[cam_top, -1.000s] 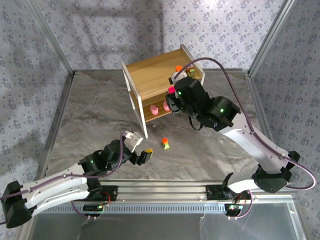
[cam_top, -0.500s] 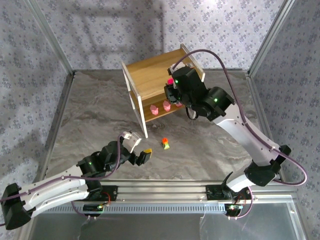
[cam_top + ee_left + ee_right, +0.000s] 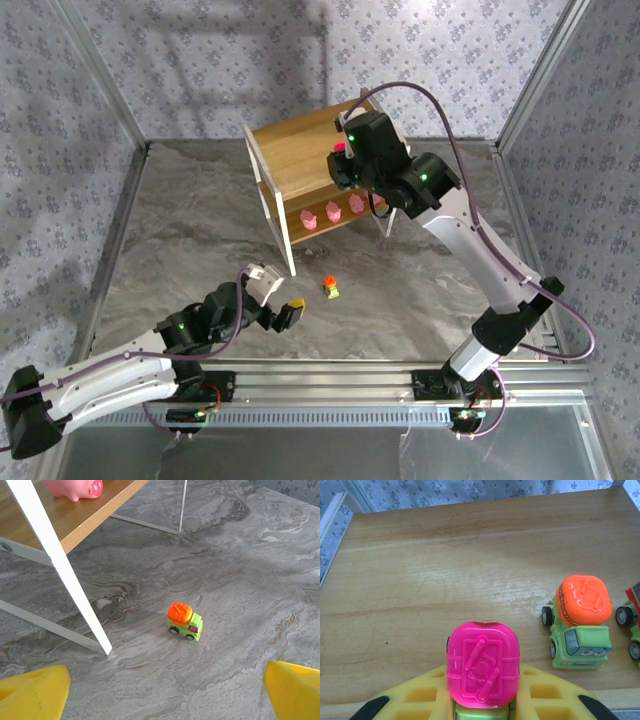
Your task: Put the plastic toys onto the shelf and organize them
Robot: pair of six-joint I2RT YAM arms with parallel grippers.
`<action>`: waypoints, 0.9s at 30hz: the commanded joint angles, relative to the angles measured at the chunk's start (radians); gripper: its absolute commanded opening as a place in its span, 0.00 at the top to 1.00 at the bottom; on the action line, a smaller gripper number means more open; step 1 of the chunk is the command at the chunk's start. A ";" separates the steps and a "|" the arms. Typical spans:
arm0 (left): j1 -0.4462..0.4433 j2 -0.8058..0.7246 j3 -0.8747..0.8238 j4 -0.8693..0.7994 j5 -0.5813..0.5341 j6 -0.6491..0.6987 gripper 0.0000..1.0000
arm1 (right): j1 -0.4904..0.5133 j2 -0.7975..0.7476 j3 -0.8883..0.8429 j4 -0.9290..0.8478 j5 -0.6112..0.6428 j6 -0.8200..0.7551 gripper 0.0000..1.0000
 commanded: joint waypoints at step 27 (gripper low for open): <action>-0.009 0.026 0.007 0.031 -0.006 0.013 0.01 | -0.054 0.136 0.167 -0.097 -0.082 -0.055 0.73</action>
